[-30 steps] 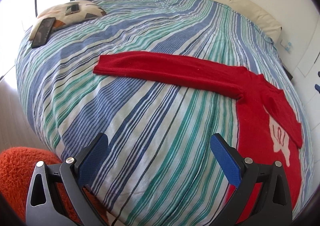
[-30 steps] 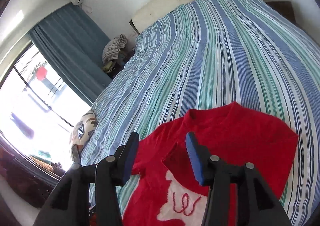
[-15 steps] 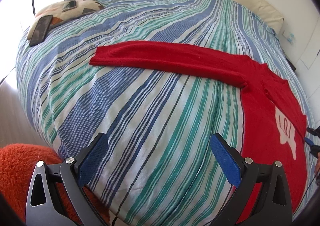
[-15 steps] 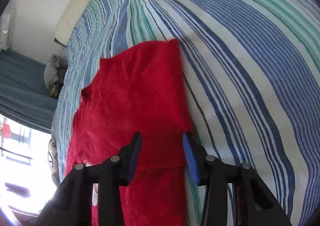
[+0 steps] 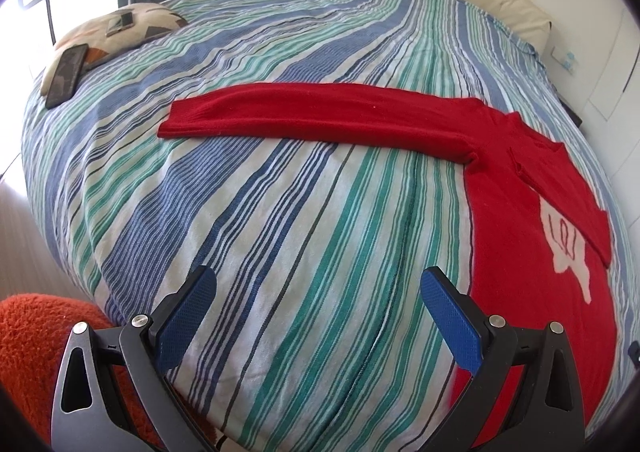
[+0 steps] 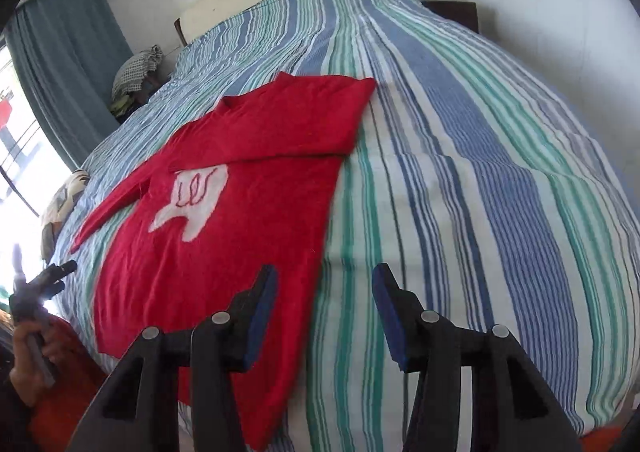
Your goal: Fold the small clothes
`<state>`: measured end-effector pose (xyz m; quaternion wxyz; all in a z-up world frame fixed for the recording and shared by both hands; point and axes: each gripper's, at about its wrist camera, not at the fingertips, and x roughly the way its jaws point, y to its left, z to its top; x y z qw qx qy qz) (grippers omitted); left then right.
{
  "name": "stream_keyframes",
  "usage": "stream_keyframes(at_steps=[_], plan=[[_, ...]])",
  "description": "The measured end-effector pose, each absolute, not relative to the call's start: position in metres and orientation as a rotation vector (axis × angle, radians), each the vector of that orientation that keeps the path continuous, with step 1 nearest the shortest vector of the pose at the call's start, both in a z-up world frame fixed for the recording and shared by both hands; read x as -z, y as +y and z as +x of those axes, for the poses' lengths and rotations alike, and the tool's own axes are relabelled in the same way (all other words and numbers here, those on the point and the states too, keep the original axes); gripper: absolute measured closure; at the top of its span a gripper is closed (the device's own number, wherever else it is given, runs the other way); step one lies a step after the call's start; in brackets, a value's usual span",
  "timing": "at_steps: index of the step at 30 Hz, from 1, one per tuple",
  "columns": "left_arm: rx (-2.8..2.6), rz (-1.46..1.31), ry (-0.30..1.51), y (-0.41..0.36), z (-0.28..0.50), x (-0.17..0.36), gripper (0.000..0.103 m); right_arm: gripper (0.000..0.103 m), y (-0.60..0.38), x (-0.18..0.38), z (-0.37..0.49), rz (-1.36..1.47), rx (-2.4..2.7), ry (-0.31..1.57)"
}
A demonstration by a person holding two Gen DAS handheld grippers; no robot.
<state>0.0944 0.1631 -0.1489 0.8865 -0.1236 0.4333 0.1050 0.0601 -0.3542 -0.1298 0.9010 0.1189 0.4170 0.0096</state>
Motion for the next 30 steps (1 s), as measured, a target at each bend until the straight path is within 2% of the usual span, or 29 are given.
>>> stream_keyframes(at_steps=[4, 6, 13, 16, 18, 22, 23, 24, 26, 30], plan=[[-0.21, -0.243, 0.913, 0.158, 0.096, 0.152, 0.001, 0.051, -0.374, 0.122, 0.042, 0.304, 0.088, 0.827], [-0.197, -0.228, 0.927, 0.154, 0.098, 0.155, 0.001, 0.044, -0.385, 0.113, 0.04, 0.297, 0.158, 0.783], [-0.169, -0.171, 0.963, 0.144, 0.101, 0.164, 0.001, 0.043, -0.415, 0.113, 0.04, 0.365, 0.299, 0.761], [-0.168, -0.175, 0.972, 0.144, 0.101, 0.165, 0.001, 0.042, -0.424, 0.112, 0.064, 0.296, 0.318, 0.761], [-0.173, -0.184, 0.979, 0.146, 0.103, 0.167, 0.001, 0.037, -0.435, 0.112, 0.086, 0.234, 0.363, 0.757], [-0.193, -0.189, 0.981, 0.149, 0.103, 0.169, 0.001, 0.037, -0.464, 0.131, 0.131, 0.242, 0.399, 0.797], [-0.197, -0.189, 0.982, 0.15, 0.102, 0.169, 0.001, 0.033, -0.47, 0.139, 0.139, 0.236, 0.412, 0.81], [-0.2, -0.188, 0.984, 0.15, 0.102, 0.17, 0.001, 0.02, -0.474, 0.15, 0.145, 0.22, 0.425, 0.841], [-0.201, -0.185, 0.987, 0.151, 0.101, 0.171, 0.001, 0.001, -0.48, 0.179, 0.153, 0.205, 0.443, 0.914], [-0.198, -0.188, 0.994, 0.151, 0.103, 0.173, 0.001, 0.0, -0.475, 0.182, 0.148, 0.17, 0.437, 0.861]])
